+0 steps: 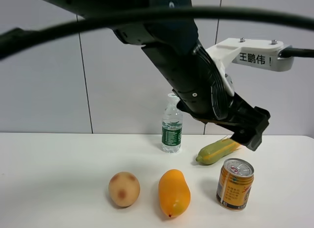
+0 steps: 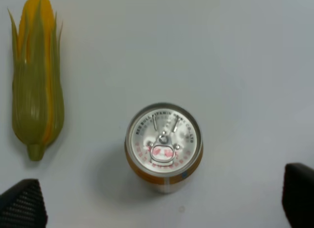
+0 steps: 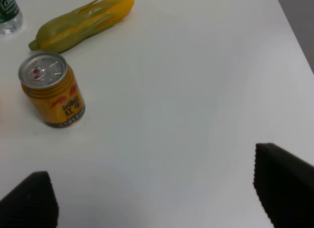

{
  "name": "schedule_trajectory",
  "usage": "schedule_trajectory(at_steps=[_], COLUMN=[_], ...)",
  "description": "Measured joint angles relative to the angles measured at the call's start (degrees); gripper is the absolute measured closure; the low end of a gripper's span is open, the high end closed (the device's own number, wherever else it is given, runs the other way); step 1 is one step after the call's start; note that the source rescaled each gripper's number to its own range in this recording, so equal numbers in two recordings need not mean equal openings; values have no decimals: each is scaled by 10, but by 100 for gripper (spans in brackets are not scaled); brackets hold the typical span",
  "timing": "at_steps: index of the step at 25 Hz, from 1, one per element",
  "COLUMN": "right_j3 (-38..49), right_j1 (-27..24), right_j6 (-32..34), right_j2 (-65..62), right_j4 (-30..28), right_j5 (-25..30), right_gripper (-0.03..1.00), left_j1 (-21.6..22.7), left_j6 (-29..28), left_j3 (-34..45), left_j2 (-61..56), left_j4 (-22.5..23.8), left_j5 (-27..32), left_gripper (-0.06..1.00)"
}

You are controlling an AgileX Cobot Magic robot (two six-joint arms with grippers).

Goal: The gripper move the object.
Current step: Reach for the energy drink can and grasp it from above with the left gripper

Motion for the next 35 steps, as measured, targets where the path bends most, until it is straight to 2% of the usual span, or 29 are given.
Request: schedule_trajectory(at_steps=[5, 8, 20, 24, 30, 35], right_j3=[0, 0, 0, 0, 0, 0], right_j1=[0, 0, 0, 0, 0, 0], right_j6=[0, 0, 0, 0, 0, 0], right_j2=[0, 0, 0, 0, 0, 0], right_j4=[0, 0, 0, 0, 0, 0], right_j5=[0, 0, 0, 0, 0, 0], right_gripper=[-3, -3, -3, -3, -3, -3], left_j1=[-12, -16, -24, -24, -24, -24], left_j6=[0, 0, -13, -13, -13, -13], left_j3=[0, 0, 0, -29, -99, -107], left_j2=[29, 47, 71, 102, 161, 184], left_j4=[0, 0, 6, 8, 15, 18], left_j5=[-61, -77, -85, -84, -52, -36], left_gripper=[-6, -6, -6, -6, -6, -6])
